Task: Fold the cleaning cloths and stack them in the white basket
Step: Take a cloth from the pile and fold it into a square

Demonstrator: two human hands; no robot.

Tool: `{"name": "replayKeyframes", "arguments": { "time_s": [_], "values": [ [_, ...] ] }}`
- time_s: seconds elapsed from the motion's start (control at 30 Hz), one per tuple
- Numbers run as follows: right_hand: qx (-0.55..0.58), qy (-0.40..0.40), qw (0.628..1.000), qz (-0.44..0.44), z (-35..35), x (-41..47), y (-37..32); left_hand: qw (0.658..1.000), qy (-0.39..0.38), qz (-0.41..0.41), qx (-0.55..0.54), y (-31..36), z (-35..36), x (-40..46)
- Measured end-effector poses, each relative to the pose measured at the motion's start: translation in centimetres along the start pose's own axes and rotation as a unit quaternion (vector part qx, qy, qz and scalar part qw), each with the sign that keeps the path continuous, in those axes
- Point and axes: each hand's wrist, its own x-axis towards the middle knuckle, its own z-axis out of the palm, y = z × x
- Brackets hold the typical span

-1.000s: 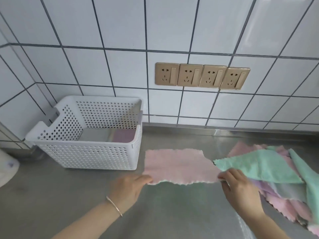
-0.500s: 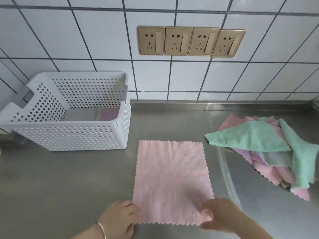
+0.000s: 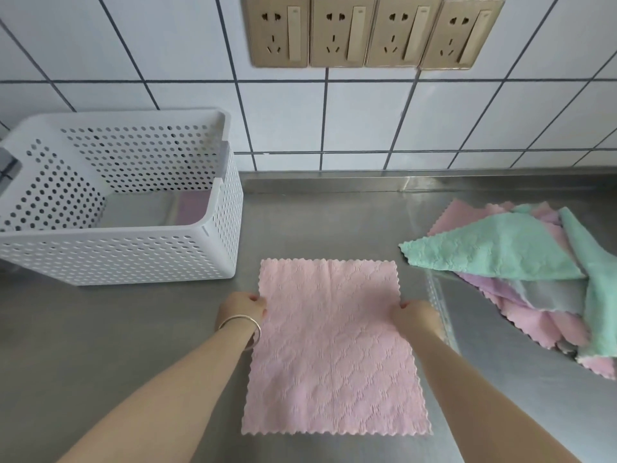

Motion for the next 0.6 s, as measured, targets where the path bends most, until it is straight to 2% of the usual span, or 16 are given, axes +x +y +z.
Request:
{"name": "replayKeyframes", "arguments": {
  "time_s": [0.13,0.23,0.3,0.37,0.43,0.5,0.57,0.6],
  "values": [
    [0.003,0.024,0.999,0.021,0.7,0.6,0.7,0.999,0.029,-0.016,0.035,-0.4,0.4,0.6],
    [0.004,0.050,0.999,0.005,0.7,0.4,1.2,0.999,0.042,-0.001,0.027,-0.8,0.3,0.8],
    [-0.001,0.088,0.996,-0.032,0.5,-0.6,1.4,0.997,0.068,0.018,0.033,-1.1,0.2,0.3],
    [-0.055,0.121,0.983,-0.128,0.8,-2.4,1.7,0.989,0.082,0.093,0.084,-1.6,0.4,-1.1],
    [-0.103,0.139,0.951,-0.255,2.2,-4.6,2.3,0.955,0.073,0.255,0.130,-2.9,1.4,-3.2],
    [-0.126,0.144,0.903,-0.385,4.6,-6.8,3.0,0.882,0.053,0.413,0.222,-5.1,3.2,-5.2],
    [-0.137,0.148,0.862,-0.465,7.1,-8.8,3.7,0.820,0.019,0.478,0.315,-7.4,4.7,-6.6],
    [-0.155,0.143,0.849,-0.485,7.9,-9.8,4.0,0.800,0.002,0.493,0.342,-8.2,5.2,-7.3]
  ]
}}
